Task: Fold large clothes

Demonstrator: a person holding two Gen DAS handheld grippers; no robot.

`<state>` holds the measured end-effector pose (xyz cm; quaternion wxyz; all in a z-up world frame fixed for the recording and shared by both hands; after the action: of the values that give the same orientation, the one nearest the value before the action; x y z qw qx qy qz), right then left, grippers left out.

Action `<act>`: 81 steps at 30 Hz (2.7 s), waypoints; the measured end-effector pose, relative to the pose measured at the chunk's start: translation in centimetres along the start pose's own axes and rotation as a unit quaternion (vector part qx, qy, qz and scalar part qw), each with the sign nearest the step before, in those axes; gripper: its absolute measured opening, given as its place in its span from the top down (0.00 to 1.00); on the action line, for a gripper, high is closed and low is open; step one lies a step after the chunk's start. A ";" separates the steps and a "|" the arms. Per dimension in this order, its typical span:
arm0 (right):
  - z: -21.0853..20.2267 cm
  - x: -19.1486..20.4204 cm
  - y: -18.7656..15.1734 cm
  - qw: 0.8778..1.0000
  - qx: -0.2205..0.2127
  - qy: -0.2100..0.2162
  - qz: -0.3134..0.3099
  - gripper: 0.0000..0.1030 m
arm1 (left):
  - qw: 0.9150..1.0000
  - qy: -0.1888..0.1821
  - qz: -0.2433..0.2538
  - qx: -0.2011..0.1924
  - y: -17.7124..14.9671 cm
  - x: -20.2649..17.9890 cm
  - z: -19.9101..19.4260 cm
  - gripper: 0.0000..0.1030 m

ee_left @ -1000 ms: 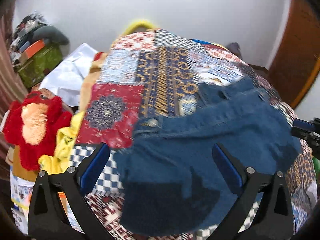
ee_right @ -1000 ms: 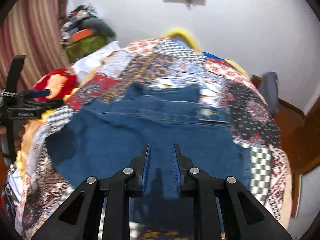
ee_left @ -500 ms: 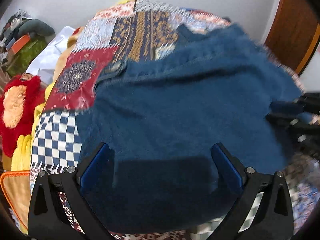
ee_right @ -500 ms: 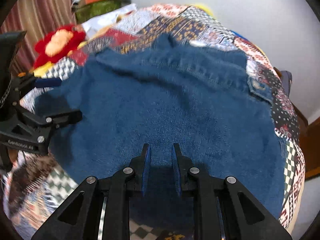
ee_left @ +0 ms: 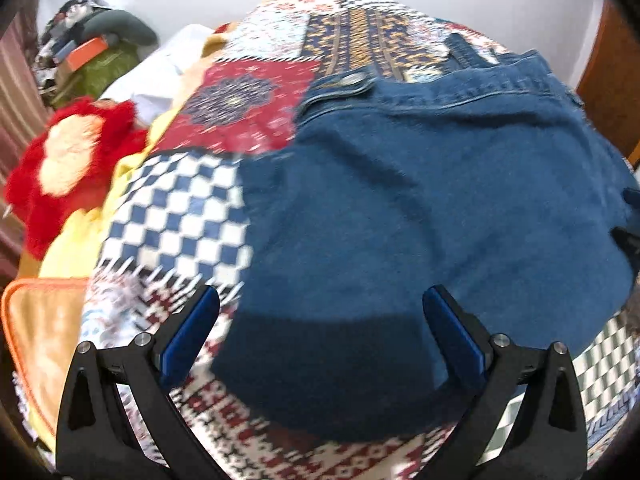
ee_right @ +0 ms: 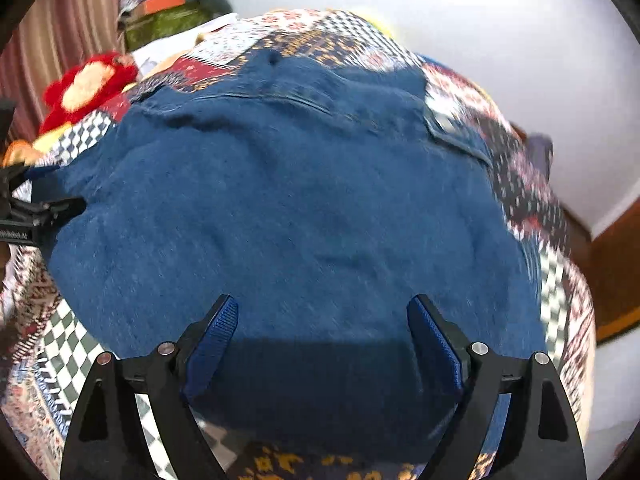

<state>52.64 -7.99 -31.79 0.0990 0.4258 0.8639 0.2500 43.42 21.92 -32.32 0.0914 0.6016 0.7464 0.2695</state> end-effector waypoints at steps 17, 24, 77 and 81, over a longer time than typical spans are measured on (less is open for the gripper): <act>-5.4 -5.6 -3.8 0.995 -0.005 -0.032 0.092 0.16 | 0.997 0.035 -0.073 0.015 -5.1 6.0 -3.6 0.00; -7.8 -4.8 -3.8 0.993 -0.027 -0.026 0.111 0.16 | 0.992 0.015 -0.121 -0.012 -4.6 7.2 -6.7 0.00; -5.0 5.4 1.1 0.998 -0.020 0.054 0.035 0.08 | 0.920 -0.138 -0.344 -0.130 1.9 4.5 -9.4 0.71; -5.8 7.4 2.4 0.997 -0.038 0.068 0.018 0.08 | 0.929 -0.092 -0.310 -0.180 3.8 5.9 -13.2 0.72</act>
<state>47.44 -2.96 -25.28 0.0515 0.4192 0.8506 0.3132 39.01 24.15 -18.21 0.3456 0.3355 0.8232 0.3006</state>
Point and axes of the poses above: each gripper's, at about its wrist camera, not at the fingertips, and z roughly the way its jaws point, x to its left, y to its top, the point moved 6 cm from there along z, roughly the way its jaws point, and after that the axes turned 10 degrees about y, right-handed, at the moved point
